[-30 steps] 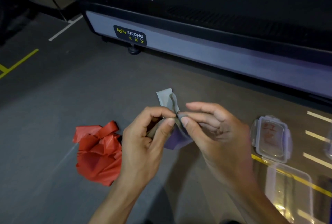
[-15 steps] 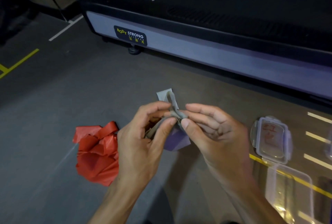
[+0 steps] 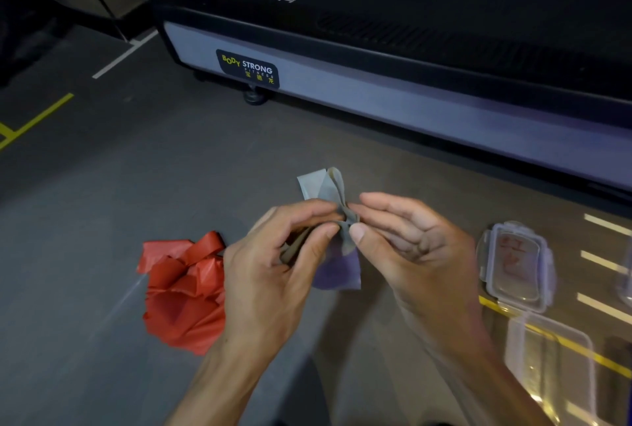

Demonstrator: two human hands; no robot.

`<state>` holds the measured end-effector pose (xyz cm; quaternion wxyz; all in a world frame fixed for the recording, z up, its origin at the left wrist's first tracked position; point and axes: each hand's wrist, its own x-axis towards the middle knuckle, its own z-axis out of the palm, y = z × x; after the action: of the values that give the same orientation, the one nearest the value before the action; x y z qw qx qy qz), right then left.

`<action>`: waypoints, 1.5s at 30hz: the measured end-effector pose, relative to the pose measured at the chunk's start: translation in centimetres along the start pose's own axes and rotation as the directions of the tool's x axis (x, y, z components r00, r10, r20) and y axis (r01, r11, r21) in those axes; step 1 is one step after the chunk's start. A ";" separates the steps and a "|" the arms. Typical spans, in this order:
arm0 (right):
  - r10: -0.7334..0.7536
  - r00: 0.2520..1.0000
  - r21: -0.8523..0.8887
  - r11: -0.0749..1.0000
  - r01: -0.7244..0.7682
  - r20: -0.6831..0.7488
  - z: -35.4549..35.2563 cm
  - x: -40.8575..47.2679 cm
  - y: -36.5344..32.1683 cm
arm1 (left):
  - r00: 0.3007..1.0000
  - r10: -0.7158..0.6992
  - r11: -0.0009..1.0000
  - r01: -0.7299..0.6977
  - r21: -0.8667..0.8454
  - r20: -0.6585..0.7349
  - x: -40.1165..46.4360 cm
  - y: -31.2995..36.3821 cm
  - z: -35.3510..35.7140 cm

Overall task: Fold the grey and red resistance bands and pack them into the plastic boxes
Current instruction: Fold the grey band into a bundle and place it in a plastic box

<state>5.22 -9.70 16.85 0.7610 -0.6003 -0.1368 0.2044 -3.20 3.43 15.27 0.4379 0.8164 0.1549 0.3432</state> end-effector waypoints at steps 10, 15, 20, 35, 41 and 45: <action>-0.087 0.995 -0.110 0.991 0.081 -0.049 -0.2 0.4 -0.1 | 0.994 0.068 0.985 -0.081 0.149 0.091 0.9 1.0 -0.5; -0.142 0.990 -0.274 0.953 0.132 -0.015 -1.2 1.0 -0.3 | 0.974 0.030 0.956 -0.093 0.279 0.223 2.2 2.9 -1.9; -0.101 0.993 -0.439 0.891 0.117 0.059 -1.4 0.9 -0.8 | 0.956 0.006 0.930 -0.113 0.350 0.292 3.3 4.2 -2.2; -0.098 0.975 -0.506 0.842 0.188 0.200 -1.6 1.1 -2.9 | 0.947 -0.098 0.944 -0.008 0.329 0.306 3.6 5.3 -2.5; -0.050 0.979 -0.355 0.927 0.120 0.199 -2.0 1.5 -2.5 | 0.965 -0.122 0.965 0.061 0.255 0.231 3.3 4.9 -2.2; -0.022 0.982 -0.278 0.958 0.074 0.187 -2.0 1.6 -2.1 | 0.966 -0.126 0.963 0.064 0.261 0.227 3.1 4.8 -2.2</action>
<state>7.85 -11.10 18.38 0.6562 -0.6785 -0.2481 0.2180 -2.78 3.73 21.38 0.3625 0.8924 0.1819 0.1976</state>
